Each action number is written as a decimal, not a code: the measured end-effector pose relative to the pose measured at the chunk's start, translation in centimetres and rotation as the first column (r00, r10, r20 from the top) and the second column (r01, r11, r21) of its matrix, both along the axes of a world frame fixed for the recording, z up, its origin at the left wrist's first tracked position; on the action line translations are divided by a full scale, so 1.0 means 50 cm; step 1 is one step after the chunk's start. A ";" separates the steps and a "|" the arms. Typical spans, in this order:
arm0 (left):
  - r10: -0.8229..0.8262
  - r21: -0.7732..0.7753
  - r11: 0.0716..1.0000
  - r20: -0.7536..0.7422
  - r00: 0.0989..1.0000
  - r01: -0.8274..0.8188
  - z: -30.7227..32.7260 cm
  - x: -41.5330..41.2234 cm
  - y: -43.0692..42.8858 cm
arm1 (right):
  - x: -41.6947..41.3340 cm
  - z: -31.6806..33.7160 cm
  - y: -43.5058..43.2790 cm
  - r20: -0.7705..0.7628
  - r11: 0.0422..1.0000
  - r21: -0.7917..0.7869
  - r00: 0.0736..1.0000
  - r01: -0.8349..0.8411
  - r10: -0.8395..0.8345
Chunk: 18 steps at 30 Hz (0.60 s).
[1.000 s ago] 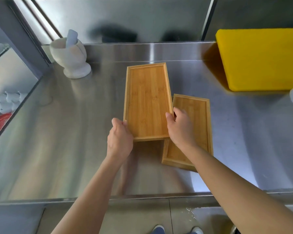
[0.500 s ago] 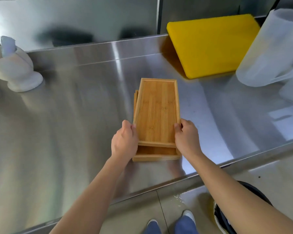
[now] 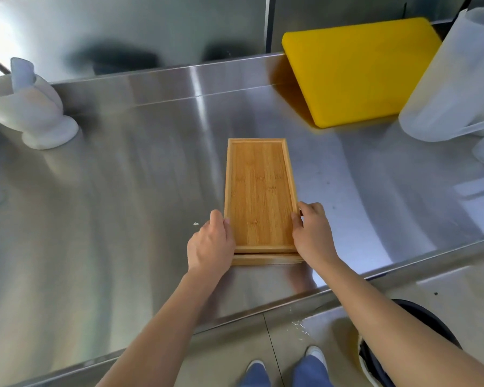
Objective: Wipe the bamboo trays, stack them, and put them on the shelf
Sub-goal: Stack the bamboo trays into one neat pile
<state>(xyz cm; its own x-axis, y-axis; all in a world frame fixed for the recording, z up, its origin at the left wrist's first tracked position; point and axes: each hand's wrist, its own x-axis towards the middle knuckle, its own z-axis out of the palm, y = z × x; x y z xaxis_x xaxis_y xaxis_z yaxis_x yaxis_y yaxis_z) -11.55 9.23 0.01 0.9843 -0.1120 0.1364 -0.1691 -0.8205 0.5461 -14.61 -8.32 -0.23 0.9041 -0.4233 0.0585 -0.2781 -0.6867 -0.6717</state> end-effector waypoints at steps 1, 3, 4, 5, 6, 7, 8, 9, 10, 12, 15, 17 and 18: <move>-0.008 -0.010 1.000 0.006 1.000 0.008 -0.002 -0.001 -0.001 | -0.001 -0.001 -0.005 0.000 1.000 0.005 1.000 -0.006 0.006; -0.025 -0.070 0.997 -0.006 1.000 0.024 -0.004 0.001 0.001 | -0.002 -0.001 -0.013 -0.001 0.999 0.037 1.000 -0.016 0.016; -0.041 -0.130 0.991 -0.026 0.999 0.037 -0.005 0.002 0.006 | -0.004 -0.001 -0.016 0.000 0.998 0.057 1.000 -0.025 0.025; -0.076 -0.212 0.975 -0.066 0.995 0.060 -0.008 0.002 0.013 | -0.009 -0.001 -0.019 0.008 0.995 0.089 0.999 -0.044 0.043; -0.145 -0.310 0.946 -0.135 0.980 0.097 -0.010 0.001 0.023 | -0.017 -0.001 -0.021 0.022 0.986 0.151 0.997 -0.071 0.068; -0.239 -0.403 0.904 -0.210 0.948 0.139 -0.013 -0.002 0.034 | -0.028 0.000 -0.023 0.031 0.963 0.246 0.994 -0.107 0.102; -0.329 -0.463 0.868 -0.263 0.907 0.181 -0.020 -0.007 0.043 | -0.039 0.001 -0.022 0.037 0.923 0.354 0.989 -0.148 0.145; -0.401 -0.488 0.845 -0.305 0.864 0.220 -0.027 -0.014 0.048 | -0.050 0.000 -0.023 0.032 0.882 0.432 0.980 -0.189 0.194; -0.447 -0.492 0.834 -0.337 0.829 0.250 -0.032 -0.020 0.050 | -0.058 -0.004 -0.023 0.009 0.858 0.463 0.969 -0.225 0.249; -0.474 -0.496 0.828 -0.372 0.798 0.260 -0.043 -0.027 0.049 | -0.065 -0.017 -0.023 -0.077 0.857 0.442 0.940 -0.267 0.333; -0.461 -0.485 0.836 -0.366 0.809 0.257 -0.045 -0.025 0.043 | -0.064 -0.027 -0.018 -0.127 0.874 0.408 0.931 -0.264 0.341; -0.464 -0.478 0.835 -0.347 0.815 0.271 -0.045 -0.026 0.042 | -0.061 -0.029 -0.019 -0.103 0.877 0.394 0.936 -0.274 0.338; -0.463 -0.479 0.834 -0.339 0.819 0.273 -0.044 -0.027 0.042 | -0.061 -0.027 -0.021 -0.106 0.876 0.395 0.933 -0.277 0.343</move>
